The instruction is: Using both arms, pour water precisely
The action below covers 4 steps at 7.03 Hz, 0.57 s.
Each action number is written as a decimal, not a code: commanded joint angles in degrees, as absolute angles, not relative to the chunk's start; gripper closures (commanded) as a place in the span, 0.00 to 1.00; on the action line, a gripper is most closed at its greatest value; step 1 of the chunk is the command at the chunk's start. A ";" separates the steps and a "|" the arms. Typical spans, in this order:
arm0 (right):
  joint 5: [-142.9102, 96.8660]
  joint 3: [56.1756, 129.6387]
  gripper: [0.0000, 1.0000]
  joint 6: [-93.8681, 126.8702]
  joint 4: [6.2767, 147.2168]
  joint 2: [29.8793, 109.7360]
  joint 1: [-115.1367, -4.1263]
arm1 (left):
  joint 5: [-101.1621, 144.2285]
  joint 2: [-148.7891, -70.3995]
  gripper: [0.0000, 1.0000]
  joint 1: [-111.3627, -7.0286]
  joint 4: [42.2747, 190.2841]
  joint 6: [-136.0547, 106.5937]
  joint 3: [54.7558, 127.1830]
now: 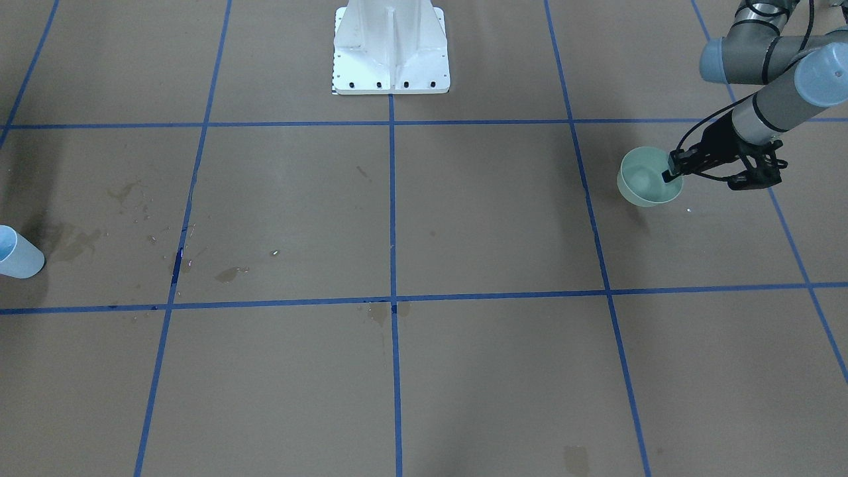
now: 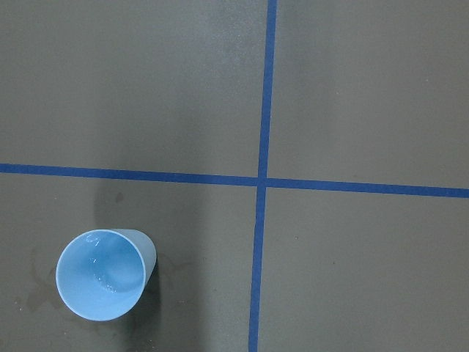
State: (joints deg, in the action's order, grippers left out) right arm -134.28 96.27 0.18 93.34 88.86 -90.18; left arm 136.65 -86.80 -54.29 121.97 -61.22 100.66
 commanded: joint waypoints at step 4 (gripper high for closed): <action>-134.12 96.42 0.01 0.18 93.34 89.64 -90.18 | 127.67 -122.64 1.00 -40.38 97.39 -88.46 99.18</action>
